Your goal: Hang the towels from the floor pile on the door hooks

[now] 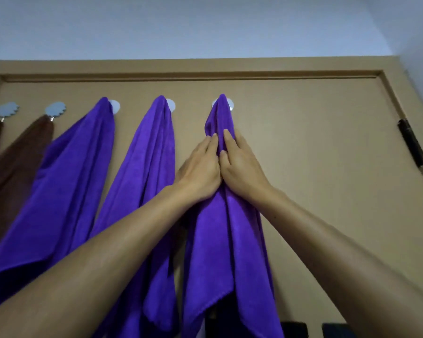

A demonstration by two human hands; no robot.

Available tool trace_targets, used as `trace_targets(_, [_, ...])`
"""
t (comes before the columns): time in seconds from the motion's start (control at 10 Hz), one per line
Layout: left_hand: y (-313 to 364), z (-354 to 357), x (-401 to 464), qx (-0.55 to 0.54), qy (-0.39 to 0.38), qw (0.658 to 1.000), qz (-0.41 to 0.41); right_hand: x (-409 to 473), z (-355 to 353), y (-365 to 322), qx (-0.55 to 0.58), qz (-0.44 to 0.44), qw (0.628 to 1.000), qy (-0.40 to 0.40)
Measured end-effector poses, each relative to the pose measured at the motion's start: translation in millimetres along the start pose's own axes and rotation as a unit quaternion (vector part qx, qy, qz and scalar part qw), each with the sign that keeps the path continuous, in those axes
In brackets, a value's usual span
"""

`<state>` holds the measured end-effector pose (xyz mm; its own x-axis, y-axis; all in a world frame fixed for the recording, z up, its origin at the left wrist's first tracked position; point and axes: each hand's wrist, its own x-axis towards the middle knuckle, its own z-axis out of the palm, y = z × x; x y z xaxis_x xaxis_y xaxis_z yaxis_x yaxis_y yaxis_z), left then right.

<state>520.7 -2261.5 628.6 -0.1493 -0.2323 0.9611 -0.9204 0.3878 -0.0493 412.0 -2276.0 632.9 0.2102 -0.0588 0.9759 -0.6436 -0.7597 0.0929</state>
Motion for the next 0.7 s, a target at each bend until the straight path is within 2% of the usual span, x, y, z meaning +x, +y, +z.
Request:
trace_targets(0.2, [26, 2, -80, 0.023, -0.107, 0.992, -0.063, -74, -3, -10, -0.045, -0.005, 0.998, -0.042])
trace_targets(0.4, [55, -20, -133, 0.088, -0.261, 0.955, -0.108, -132, -28, -35, -0.036, 0.035, 0.988, -0.145])
trace_targets(0.5, [65, -42, -143, 0.116, -0.334, 0.928, -0.12, -143, -55, -49, -0.006, 0.076, 0.971, -0.228])
trace_targets(0.6, [77, -68, -149, 0.117, -0.342, 0.923, -0.128, -150, -85, -60, -0.022, 0.076, 0.953, -0.291])
trace_targets(0.7, [87, -98, -153, 0.119, -0.334, 0.928, -0.112, -158, -116, -77, -0.032, 0.095, 0.944, -0.315])
